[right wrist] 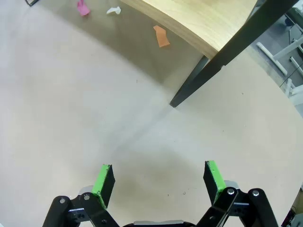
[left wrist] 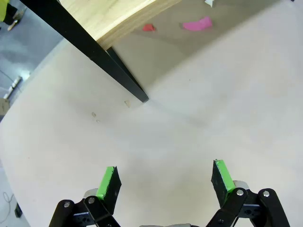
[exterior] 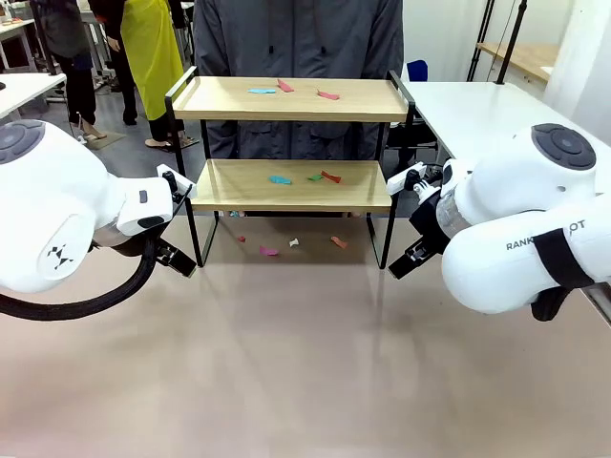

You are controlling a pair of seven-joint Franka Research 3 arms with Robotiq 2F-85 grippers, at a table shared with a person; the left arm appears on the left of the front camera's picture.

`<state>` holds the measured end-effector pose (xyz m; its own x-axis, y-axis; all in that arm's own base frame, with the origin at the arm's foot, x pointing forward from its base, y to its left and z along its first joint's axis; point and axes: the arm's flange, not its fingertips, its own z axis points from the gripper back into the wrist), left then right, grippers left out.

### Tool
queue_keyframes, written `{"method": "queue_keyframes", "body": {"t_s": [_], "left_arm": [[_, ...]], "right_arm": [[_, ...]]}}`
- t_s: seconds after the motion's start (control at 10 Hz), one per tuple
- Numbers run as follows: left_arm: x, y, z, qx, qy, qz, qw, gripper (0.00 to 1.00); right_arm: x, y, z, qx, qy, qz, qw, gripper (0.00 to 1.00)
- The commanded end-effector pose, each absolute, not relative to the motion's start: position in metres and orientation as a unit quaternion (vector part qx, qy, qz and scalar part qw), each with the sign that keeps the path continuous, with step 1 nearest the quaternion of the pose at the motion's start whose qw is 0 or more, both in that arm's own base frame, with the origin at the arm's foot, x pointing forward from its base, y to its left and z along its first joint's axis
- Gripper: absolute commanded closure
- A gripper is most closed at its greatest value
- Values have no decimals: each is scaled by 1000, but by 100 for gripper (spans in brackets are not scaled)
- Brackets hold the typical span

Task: Clean the shelf.
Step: Pick up the Duster handed by the human.

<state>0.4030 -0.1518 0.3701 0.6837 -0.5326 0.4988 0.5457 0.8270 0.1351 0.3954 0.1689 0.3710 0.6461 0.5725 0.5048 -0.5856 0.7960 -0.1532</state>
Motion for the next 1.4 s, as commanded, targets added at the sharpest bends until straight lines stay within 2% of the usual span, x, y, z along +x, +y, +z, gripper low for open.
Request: {"method": "queue_keyframes", "body": {"t_s": [0.0, 0.2, 0.5, 0.8, 0.9, 1.0, 1.3], "left_arm": [[403, -152, 370, -12, -268, -294, 917, 0], [403, -152, 370, -12, -268, -294, 917, 0], [408, -144, 447, -62, -284, -327, 899, 0], [411, -106, 491, -115, -269, -391, 873, 0], [410, -81, 504, -148, -272, -428, 849, 0], [413, -55, 507, -147, -282, -479, 819, 0], [420, 21, 500, -240, -339, -492, 765, 0]], "right_arm": [[395, 169, 371, 12, -274, 319, 907, 0], [395, 169, 371, 12, -274, 319, 907, 0], [431, 155, 456, 51, -308, 300, 901, 0], [437, 102, 504, 111, -349, 303, 880, 0], [440, 82, 513, 133, -362, 310, 869, 0], [446, 53, 515, 147, -379, 309, 860, 0], [470, -36, 485, 231, -412, 328, 818, 0]]}}
